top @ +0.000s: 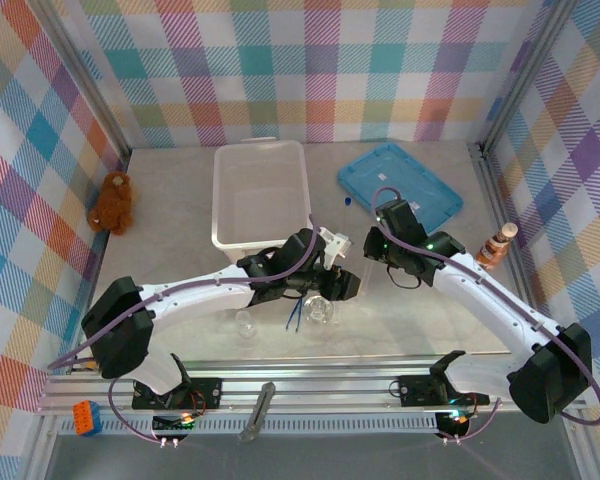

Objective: Organize the chemistry lab equipment

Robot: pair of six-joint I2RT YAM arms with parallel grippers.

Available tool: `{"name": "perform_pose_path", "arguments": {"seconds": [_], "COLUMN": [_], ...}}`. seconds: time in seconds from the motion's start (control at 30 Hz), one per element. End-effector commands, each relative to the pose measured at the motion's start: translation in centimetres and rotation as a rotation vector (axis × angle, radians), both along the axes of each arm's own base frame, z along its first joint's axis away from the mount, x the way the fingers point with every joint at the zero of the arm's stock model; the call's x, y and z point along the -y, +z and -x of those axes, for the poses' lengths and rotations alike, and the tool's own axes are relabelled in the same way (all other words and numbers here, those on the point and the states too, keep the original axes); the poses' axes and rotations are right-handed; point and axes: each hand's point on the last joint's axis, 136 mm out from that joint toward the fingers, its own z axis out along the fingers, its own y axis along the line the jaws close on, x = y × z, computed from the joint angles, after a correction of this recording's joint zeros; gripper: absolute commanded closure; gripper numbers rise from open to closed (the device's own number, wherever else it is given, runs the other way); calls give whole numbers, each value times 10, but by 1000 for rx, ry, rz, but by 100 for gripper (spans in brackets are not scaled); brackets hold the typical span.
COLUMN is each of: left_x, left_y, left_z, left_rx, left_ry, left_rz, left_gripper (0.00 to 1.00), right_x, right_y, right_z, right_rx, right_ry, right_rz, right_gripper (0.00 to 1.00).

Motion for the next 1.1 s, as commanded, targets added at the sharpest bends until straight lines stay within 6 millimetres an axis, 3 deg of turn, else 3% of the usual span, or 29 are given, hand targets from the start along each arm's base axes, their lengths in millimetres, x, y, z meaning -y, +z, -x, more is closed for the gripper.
{"name": "perform_pose_path", "arguments": {"seconds": [0.0,0.5,1.07], "left_x": [14,18,14], "left_y": [15,14,16], "left_z": [2,-9,-14], "left_rx": [-12,-38,-29], "left_ry": [-20,10,25], "left_rz": [72,107,114], "left_gripper": [48,50,79], "right_x": [-9,-32,-36], "right_y": [24,39,40], "right_z": [-6,2,0], "right_rx": [60,76,82], "right_ry": [-6,46,47], "right_rz": [-45,-104,-115], "right_gripper": [80,80,80]}}
